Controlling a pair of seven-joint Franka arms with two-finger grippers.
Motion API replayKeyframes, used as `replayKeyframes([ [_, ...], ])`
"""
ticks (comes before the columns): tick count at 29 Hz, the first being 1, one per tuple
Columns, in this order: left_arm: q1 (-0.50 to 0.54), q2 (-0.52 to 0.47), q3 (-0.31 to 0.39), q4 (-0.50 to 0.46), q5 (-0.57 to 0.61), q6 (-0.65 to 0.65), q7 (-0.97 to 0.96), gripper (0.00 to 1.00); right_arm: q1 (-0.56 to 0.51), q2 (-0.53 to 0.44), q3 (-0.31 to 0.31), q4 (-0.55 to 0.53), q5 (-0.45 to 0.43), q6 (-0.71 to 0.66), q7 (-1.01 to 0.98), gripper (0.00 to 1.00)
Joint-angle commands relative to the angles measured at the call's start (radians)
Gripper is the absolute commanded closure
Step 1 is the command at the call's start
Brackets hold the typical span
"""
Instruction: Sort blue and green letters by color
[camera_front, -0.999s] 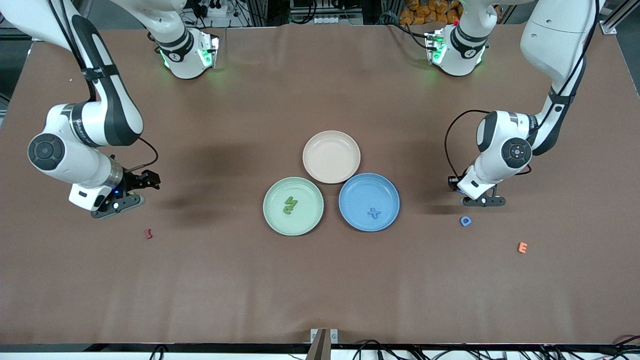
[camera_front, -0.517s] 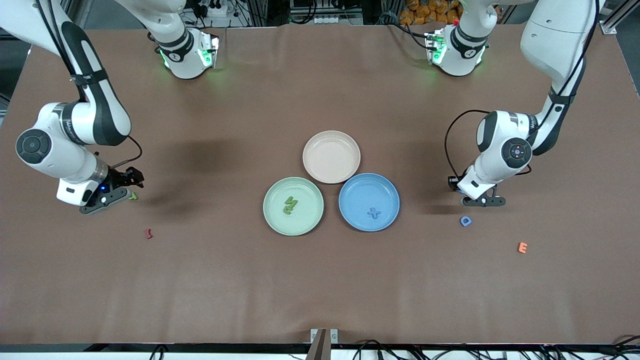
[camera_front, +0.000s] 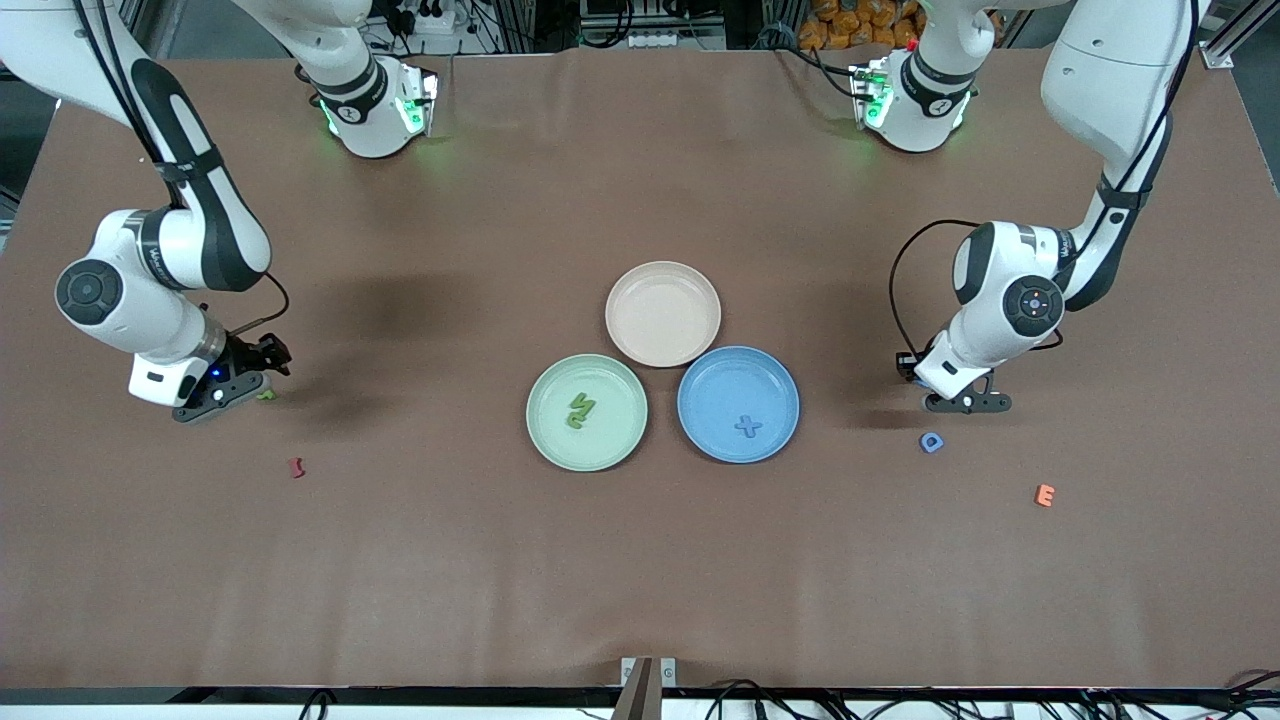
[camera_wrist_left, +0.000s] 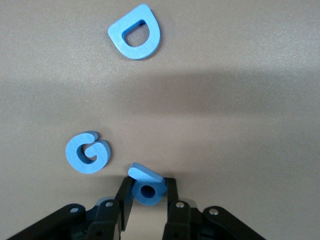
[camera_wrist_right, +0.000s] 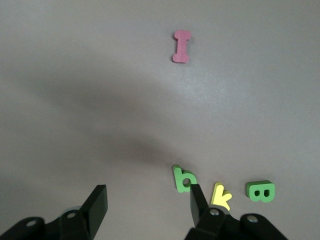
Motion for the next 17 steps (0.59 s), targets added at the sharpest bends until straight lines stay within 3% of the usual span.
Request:
replayKeyframes([
  [1, 0.045, -0.057, -0.01, -0.11, 0.027, 0.091, 0.065, 0.14, 0.039, 0.075, 0.001, 0.09, 0.011, -0.003, 0.084, 1.0],
  [11, 0.083, -0.059, -0.01, -0.19, 0.027, 0.213, 0.08, 0.15, 0.113, 0.144, -0.002, 0.141, 0.005, 0.052, 0.198, 1.0],
  [16, 0.088, -0.059, -0.011, -0.204, 0.027, 0.243, 0.082, 0.15, 0.125, 0.163, -0.002, 0.141, 0.004, 0.078, 0.212, 0.77],
  [17, 0.089, -0.059, -0.011, -0.204, 0.024, 0.245, 0.08, 0.15, 0.128, 0.166, -0.002, 0.141, 0.004, 0.078, 0.212, 0.68],
])
